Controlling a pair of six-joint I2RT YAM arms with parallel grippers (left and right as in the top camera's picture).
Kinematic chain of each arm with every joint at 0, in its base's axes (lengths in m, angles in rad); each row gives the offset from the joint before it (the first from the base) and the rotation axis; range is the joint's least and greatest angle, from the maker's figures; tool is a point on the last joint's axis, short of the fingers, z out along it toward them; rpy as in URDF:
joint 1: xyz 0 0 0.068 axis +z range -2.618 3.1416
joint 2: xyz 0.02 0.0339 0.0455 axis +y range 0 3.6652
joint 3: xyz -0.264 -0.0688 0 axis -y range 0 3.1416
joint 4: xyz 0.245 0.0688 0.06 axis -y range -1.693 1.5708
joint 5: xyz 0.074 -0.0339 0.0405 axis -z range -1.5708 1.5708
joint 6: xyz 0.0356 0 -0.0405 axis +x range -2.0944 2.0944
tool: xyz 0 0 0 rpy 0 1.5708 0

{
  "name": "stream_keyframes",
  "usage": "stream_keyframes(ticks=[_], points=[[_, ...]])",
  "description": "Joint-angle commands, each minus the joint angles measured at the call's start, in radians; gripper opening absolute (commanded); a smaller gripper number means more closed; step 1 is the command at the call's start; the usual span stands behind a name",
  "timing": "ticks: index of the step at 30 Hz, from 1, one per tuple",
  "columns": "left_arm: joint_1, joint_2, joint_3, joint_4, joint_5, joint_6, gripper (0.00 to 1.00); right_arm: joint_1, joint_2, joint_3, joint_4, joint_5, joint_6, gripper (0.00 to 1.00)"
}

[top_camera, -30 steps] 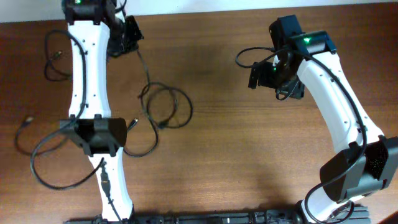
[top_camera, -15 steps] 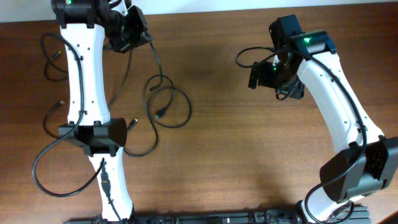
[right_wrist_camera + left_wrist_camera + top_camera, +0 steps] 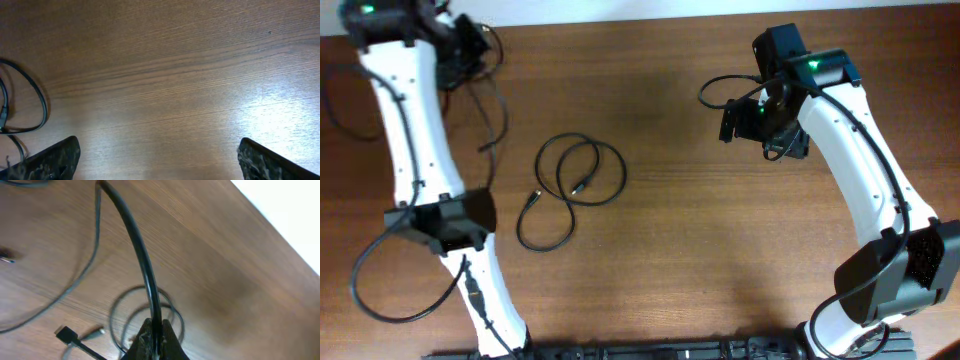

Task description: Untangle cables

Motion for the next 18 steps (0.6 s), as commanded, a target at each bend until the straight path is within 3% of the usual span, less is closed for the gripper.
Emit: stream_keyframes(ticks=[1, 5, 11, 18], points=[[0.119, -0.004, 0.006, -0.002, -0.04, -0.014, 0.0, -0.003, 0.003, 0.002, 0.003, 0.016, 0.003, 0.98], [0.254, -0.004, 0.006, -0.002, -0.048, -0.009, 0.0, -0.003, 0.003, 0.002, 0.003, 0.016, 0.003, 0.98], [0.443, -0.002, 0.006, 0.032, -0.289, -0.076, 0.0, -0.003, 0.003, 0.002, 0.003, 0.016, 0.003, 0.98], [0.61, 0.09, 0.004, 0.081, -0.328, -0.142, 0.04, -0.003, 0.003, 0.002, 0.003, 0.016, 0.003, 0.98]])
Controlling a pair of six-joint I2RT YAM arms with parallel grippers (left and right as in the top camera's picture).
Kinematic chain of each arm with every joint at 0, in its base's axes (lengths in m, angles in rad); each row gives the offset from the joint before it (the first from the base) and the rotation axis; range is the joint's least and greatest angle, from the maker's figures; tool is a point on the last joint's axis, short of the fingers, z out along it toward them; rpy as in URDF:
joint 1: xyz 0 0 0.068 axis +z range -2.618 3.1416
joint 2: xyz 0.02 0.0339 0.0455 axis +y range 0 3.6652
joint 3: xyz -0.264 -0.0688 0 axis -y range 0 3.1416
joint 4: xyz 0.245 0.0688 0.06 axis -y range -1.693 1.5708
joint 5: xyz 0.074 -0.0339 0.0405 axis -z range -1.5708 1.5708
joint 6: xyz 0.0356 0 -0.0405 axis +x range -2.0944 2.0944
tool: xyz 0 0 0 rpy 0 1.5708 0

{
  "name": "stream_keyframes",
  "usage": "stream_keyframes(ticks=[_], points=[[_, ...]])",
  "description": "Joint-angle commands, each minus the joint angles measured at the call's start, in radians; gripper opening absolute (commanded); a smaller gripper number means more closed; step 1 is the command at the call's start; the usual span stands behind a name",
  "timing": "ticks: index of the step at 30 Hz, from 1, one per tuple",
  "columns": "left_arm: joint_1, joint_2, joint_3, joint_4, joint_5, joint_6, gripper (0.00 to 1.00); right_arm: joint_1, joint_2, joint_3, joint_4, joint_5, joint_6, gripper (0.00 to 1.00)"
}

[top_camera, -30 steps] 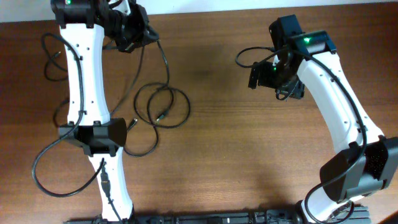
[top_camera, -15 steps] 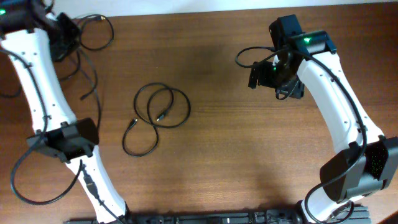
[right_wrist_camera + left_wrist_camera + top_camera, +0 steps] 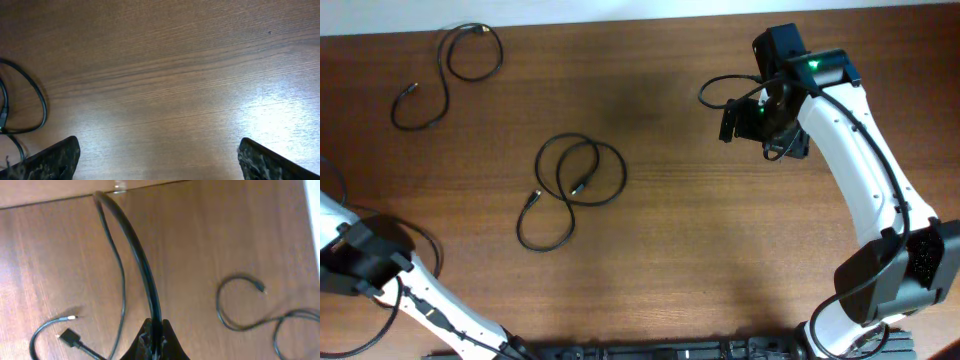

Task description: Untangle cables

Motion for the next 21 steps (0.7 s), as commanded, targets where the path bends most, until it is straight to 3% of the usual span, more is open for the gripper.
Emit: stream_keyframes(ticks=[1, 2, 4, 5, 8, 9, 13, 15, 21], points=[[0.041, 0.077, 0.002, -0.001, -0.026, -0.036, 0.13, -0.003, 0.003, 0.002, 0.003, 0.016, 0.005, 0.98], [0.044, 0.092, -0.006, -0.002, -0.026, -0.036, 0.15, -0.003, 0.003, 0.002, 0.003, 0.016, 0.005, 0.98], [0.044, 0.12, -0.012, -0.011, -0.027, -0.035, 0.42, -0.003, 0.003, 0.002, 0.003, 0.016, 0.005, 0.98], [0.044, 0.132, -0.013, -0.023, -0.033, -0.035, 0.49, -0.003, 0.003, 0.002, 0.003, 0.016, 0.005, 0.98], [0.043, 0.142, -0.013, -0.061, -0.037, -0.035, 0.56, -0.003, 0.003, 0.002, 0.003, 0.016, 0.005, 0.98], [0.043, 0.142, -0.013, -0.082, -0.037, -0.035, 0.63, -0.003, 0.003, 0.002, 0.003, 0.016, 0.005, 0.99], [0.037, 0.142, -0.066, -0.081, 0.048, 0.097, 0.48, -0.003, 0.003, 0.002, 0.003, 0.016, 0.005, 0.98], [0.034, 0.142, -0.152, -0.081, 0.051, 0.113, 0.55, -0.003, 0.003, 0.002, 0.003, 0.016, 0.005, 0.98], [0.151, 0.142, -0.275, -0.082, 0.097, 0.206, 0.58, -0.003, 0.003, 0.002, 0.003, 0.016, 0.005, 0.98]])
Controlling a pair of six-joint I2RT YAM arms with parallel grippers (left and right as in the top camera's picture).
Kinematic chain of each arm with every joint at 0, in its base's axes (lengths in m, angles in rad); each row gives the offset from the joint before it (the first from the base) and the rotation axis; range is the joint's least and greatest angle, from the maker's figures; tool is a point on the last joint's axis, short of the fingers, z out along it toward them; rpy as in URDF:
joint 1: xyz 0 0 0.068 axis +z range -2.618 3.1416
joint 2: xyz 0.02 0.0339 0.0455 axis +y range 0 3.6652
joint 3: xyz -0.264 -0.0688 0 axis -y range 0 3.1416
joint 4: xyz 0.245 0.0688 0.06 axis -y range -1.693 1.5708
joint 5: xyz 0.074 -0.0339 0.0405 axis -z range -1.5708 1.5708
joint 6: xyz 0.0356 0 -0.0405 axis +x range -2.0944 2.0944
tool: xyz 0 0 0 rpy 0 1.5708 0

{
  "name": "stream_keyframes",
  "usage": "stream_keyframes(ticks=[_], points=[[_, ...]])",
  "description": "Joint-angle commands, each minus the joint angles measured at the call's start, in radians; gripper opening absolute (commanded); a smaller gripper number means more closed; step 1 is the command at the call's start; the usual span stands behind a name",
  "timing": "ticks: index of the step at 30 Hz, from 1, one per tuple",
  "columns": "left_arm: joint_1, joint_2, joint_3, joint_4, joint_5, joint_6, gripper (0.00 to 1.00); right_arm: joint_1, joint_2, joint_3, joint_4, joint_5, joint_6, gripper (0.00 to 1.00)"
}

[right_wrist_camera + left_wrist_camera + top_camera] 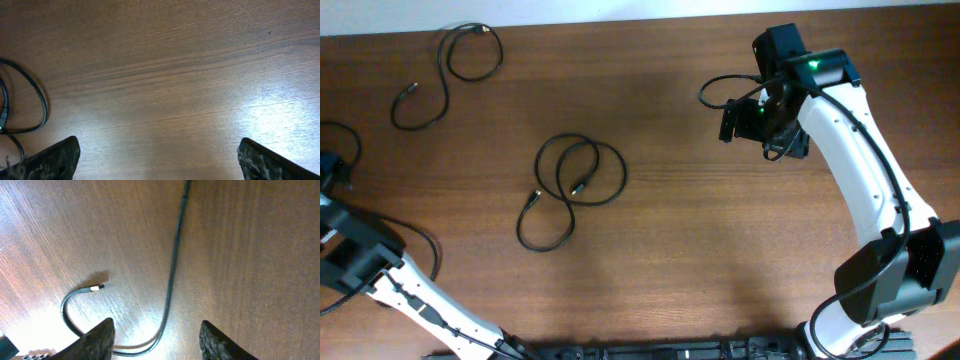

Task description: Untangle cables

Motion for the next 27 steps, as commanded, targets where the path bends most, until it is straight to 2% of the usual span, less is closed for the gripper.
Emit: stream_keyframes(ticks=[1, 3, 4, 8, 10, 19, 23, 24, 25, 26, 27], points=[[0.095, 0.009, -0.005, -0.002, 0.056, 0.118, 0.61, -0.003, 0.003, 0.002, 0.002, 0.016, 0.004, 0.98], [0.141, 0.009, -0.055, -0.002, 0.059, 0.212, 0.67, -0.003, 0.003, 0.002, 0.002, 0.016, 0.004, 0.98], [0.161, 0.009, -0.117, 0.0, 0.058, 0.212, 0.72, -0.003, 0.003, 0.002, 0.002, 0.016, 0.004, 0.98], [0.178, 0.009, -0.285, 0.055, 0.063, 0.269, 0.72, -0.003, 0.003, 0.002, 0.002, 0.016, 0.004, 0.98], [0.176, 0.009, -0.326, 0.081, 0.112, 0.341, 0.72, -0.003, 0.003, 0.002, 0.002, 0.016, 0.004, 0.98], [0.177, 0.009, -0.401, 0.081, 0.054, 0.349, 0.75, -0.003, 0.003, 0.002, 0.002, 0.016, 0.004, 0.98], [0.177, 0.009, -0.483, 0.131, 0.055, 0.35, 0.76, -0.003, 0.003, 0.002, 0.002, 0.016, 0.004, 0.98], [0.177, 0.009, -0.497, 0.141, 0.054, 0.35, 0.73, -0.003, 0.003, 0.002, 0.002, 0.016, 0.004, 0.99], [0.177, 0.009, -0.501, 0.146, 0.055, 0.35, 0.59, -0.003, 0.003, 0.002, 0.002, 0.016, 0.004, 0.98], [0.177, 0.009, -0.501, 0.148, 0.055, 0.349, 0.49, -0.003, 0.003, 0.002, 0.002, 0.016, 0.004, 0.98], [0.177, 0.009, -0.501, 0.151, 0.063, 0.349, 0.45, -0.003, 0.003, 0.002, 0.002, 0.016, 0.004, 0.98]])
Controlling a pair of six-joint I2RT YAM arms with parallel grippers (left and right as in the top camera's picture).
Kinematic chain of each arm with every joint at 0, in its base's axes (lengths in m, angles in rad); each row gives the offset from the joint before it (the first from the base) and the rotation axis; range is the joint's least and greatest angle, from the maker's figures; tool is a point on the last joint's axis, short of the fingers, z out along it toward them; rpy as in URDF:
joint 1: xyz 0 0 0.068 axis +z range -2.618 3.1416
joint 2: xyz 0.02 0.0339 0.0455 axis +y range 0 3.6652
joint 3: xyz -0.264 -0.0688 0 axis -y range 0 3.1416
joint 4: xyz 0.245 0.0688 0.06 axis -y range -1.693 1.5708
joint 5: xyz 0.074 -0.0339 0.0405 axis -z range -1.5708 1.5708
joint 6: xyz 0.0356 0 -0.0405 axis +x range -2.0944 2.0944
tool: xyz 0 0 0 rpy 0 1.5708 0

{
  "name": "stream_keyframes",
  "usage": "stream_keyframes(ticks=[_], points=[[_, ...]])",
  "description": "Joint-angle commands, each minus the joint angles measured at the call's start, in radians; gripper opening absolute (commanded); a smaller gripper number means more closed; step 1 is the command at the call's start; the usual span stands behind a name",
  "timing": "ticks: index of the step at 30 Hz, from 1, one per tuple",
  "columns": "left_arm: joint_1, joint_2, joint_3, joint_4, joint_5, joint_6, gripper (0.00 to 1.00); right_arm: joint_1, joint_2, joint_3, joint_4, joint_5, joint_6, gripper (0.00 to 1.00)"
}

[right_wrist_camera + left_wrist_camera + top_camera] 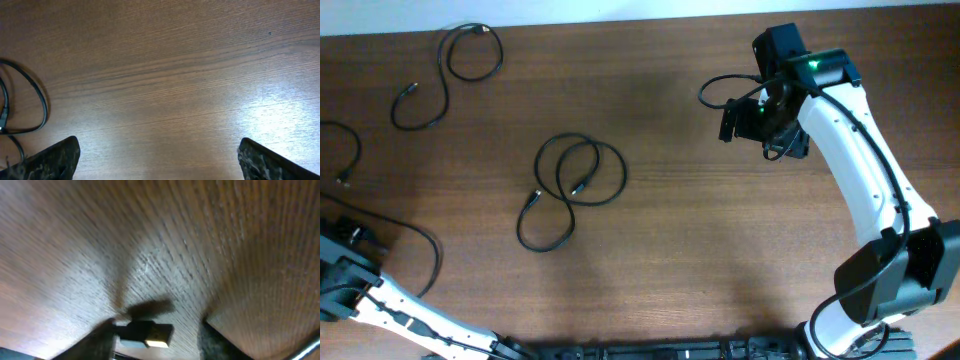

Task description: Untangle cables

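Three black cables lie on the left half of the wooden table [720, 250]. One coiled cable [572, 178] sits centre-left, a second cable [448, 60] snakes along the far left corner, and a thin third cable [350, 150] curls at the left edge. My left gripper [156, 329] is open and low over the table; the view is blurred, with a black plug [144, 333] lying between its fingers. My right gripper [157, 152] hangs wide open over bare wood at the back right, empty, also seen from overhead [732, 118]. A loop of the coiled cable [35, 102] shows at its left.
The left arm [345, 265] lies at the table's front left edge, with its own supply cable [420, 240] looping beside it. The right arm [850, 170] reaches from the front right toward the back. A black rail [650, 350] runs along the front edge.
The left gripper, still open, has dropped close to the table, from above a thin cable to a black plug between its fingers. The left arm has shifted toward the front. The right arm is unchanged.
At first my left gripper was shut on a black cable over the far left corner. Then it was still shut on it at the left edge, with one cable lying free in that corner. Later it was open above a thin cable, and now sits low over a plug.
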Motion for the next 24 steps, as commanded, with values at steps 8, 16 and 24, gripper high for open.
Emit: stream_keyframes(ticks=[8, 16, 24], points=[[-0.001, 0.007, -0.017, 0.046, 0.257, 0.003, 0.05, -0.003, 0.003, 0.002, 0.0, 0.016, 0.004, 0.98], [-0.029, 0.007, -0.017, 0.128, 0.439, -0.053, 0.33, -0.003, 0.003, 0.002, 0.0, 0.016, 0.004, 0.98], [-0.16, 0.007, -0.017, 0.158, 0.144, -0.089, 0.29, -0.003, 0.003, 0.002, 0.0, 0.016, 0.004, 0.98]])
